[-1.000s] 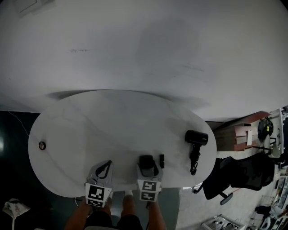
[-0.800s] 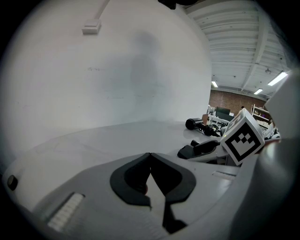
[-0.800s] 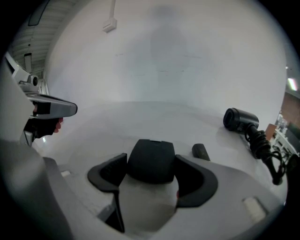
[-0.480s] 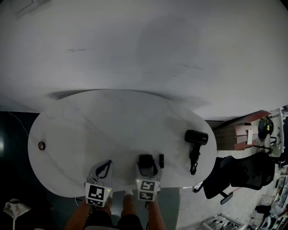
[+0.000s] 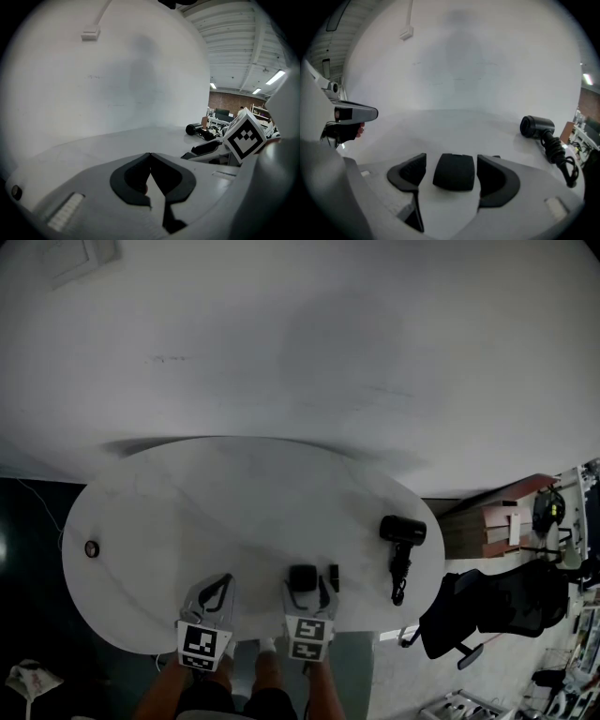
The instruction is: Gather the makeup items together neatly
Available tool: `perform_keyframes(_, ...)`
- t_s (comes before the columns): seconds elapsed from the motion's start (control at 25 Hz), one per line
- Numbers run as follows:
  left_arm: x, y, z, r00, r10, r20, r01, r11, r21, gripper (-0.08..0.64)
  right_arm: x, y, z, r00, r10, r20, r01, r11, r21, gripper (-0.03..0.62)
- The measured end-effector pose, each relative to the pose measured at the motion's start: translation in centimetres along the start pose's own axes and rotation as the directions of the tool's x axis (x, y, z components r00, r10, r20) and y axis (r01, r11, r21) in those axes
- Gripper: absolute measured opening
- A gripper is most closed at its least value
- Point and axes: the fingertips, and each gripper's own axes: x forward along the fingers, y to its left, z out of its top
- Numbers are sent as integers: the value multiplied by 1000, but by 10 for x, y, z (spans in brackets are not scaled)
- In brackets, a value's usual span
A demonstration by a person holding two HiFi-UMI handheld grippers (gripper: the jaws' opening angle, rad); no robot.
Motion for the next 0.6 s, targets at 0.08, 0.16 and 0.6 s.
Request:
perform_keyframes(0.08, -3, 2, 10, 1000, 3, 19, -3, 1000, 7, 9, -6, 1, 13, 1000, 0, 25, 1, 1000, -2, 333)
perform_keyframes(0.16, -7, 4, 23, 999, 8, 42, -9, 1000, 13, 9, -14, 3, 30, 998, 3, 60, -2, 1000, -10, 333)
perform_keyframes(0.6, -59, 25, 103, 980, 75, 185, -82, 996, 31, 9, -77, 33, 137, 957, 58, 283, -39, 997, -72, 330)
